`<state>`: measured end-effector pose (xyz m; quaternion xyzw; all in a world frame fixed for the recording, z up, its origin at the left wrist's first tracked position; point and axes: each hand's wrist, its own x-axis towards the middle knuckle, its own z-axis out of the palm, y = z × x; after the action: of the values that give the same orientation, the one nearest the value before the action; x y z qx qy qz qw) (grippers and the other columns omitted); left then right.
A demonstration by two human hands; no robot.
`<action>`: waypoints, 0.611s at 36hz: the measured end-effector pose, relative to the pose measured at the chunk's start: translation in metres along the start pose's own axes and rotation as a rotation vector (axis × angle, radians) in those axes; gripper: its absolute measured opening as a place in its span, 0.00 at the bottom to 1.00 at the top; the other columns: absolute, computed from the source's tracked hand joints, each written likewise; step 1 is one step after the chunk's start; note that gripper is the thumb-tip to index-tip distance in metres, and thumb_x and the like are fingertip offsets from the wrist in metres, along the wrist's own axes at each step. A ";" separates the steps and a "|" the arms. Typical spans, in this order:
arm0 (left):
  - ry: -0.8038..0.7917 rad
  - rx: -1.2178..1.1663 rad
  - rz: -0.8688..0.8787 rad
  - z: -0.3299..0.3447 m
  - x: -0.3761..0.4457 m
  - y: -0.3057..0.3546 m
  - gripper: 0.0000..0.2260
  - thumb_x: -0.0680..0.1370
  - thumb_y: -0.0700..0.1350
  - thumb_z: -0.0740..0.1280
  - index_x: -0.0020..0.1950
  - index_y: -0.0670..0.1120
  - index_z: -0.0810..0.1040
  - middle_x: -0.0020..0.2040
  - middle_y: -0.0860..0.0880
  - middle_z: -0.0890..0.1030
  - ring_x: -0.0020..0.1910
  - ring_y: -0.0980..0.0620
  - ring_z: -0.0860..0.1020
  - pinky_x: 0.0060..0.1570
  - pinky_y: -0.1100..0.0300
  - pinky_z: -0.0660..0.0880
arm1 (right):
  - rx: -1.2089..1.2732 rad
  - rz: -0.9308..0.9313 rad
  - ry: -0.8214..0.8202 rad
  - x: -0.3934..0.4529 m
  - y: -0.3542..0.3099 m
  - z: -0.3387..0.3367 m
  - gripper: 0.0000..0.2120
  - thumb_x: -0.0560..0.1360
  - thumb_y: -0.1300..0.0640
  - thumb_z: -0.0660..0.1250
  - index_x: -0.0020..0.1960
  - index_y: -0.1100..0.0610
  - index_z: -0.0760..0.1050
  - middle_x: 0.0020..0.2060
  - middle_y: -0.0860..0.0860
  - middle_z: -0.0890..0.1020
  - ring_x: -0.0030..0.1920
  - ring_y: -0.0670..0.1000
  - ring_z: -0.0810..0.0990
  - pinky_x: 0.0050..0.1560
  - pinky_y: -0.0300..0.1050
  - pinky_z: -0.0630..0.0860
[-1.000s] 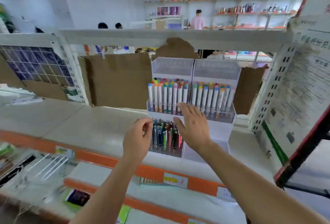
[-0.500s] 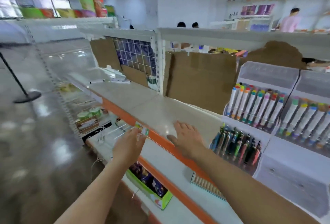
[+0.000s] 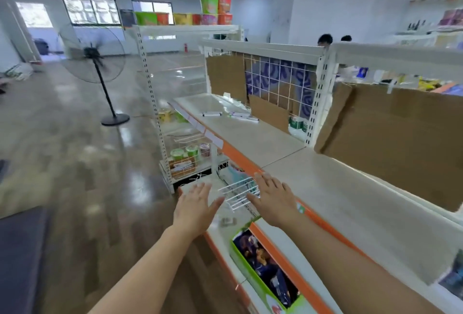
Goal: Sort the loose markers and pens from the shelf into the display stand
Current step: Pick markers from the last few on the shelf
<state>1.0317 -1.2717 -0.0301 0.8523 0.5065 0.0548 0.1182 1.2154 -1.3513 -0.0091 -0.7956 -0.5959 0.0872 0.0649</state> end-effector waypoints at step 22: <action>-0.062 -0.005 -0.085 -0.015 0.164 -0.089 0.31 0.79 0.64 0.45 0.78 0.49 0.49 0.79 0.50 0.48 0.77 0.51 0.45 0.75 0.49 0.46 | -0.037 -0.078 -0.010 0.217 -0.052 0.006 0.31 0.81 0.39 0.47 0.78 0.52 0.46 0.77 0.51 0.52 0.75 0.53 0.53 0.73 0.53 0.51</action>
<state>1.0319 -1.0847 -0.0423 0.8311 0.5381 0.0246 0.1383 1.2249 -1.1284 -0.0178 -0.7725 -0.6283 0.0776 0.0503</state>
